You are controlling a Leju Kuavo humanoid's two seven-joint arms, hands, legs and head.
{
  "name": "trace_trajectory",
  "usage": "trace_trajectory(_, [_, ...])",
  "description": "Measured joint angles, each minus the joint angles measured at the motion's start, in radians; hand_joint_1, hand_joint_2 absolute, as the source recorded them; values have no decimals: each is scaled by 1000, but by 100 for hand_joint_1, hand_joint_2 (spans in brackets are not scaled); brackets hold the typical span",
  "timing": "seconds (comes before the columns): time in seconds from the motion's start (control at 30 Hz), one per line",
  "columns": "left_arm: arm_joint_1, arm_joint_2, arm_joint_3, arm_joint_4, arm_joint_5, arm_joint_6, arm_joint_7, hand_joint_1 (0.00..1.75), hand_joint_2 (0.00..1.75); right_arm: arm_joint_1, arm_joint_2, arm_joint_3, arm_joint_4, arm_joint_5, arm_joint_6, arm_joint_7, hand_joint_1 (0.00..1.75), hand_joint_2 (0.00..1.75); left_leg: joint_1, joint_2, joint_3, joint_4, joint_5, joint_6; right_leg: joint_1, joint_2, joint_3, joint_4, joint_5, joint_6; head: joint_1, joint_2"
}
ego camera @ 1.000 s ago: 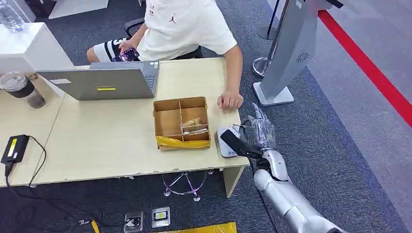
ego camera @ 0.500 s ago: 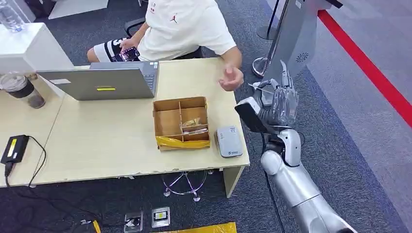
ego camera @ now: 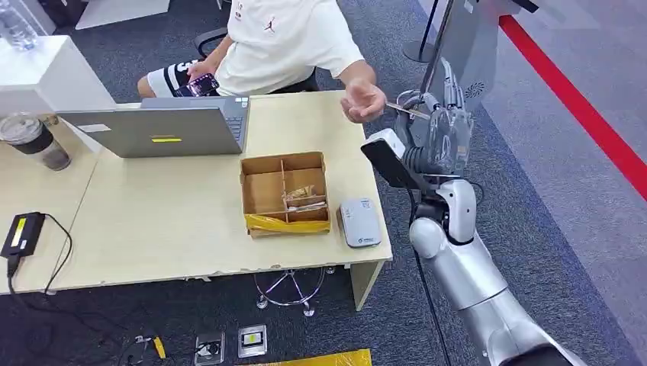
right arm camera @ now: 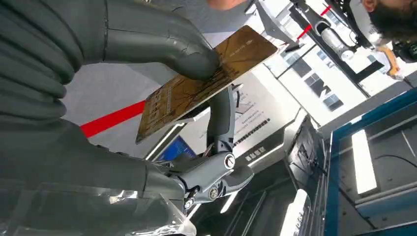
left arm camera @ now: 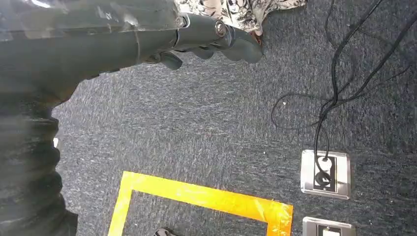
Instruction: Pass the card to the sensor for recognition and then transmit it.
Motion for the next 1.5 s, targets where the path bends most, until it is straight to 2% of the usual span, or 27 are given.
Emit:
trace_trajectory(0.47, [-4,-8,0,0,-17,0,2,0,175,0,-14,2,-57,27,55,17,175,175,0,0,0,0,0,0,0,0,0,0,0,0,0,0])
trace_trajectory(0.83, [-17,-12,0,0,-39,-6,9,0,175,-34,-11,43,-65,81,180,11,175,175,0,0,0,0,0,0,0,0,0,0,0,0,0,0])
trace_trajectory(1.23, [-30,-18,0,0,-48,-15,9,0,175,-103,34,117,42,91,283,-21,175,175,0,0,-1,0,0,0,0,0,0,0,0,0,0,0])
trace_trajectory(1.43, [-30,-18,0,0,-46,-15,9,0,175,-125,56,142,104,88,286,-39,175,175,0,-1,-1,0,0,0,0,-1,0,1,0,0,0,0])
trace_trajectory(1.47, [-30,-18,0,0,-44,-15,9,0,175,-128,60,147,114,87,285,-43,168,175,0,-1,-1,0,0,0,0,0,0,1,0,0,0,0])
trace_trajectory(1.5, [-30,-18,0,0,-43,-15,9,0,175,-131,64,150,122,87,284,-43,16,175,0,-1,-1,0,0,0,0,0,0,1,0,0,0,0])
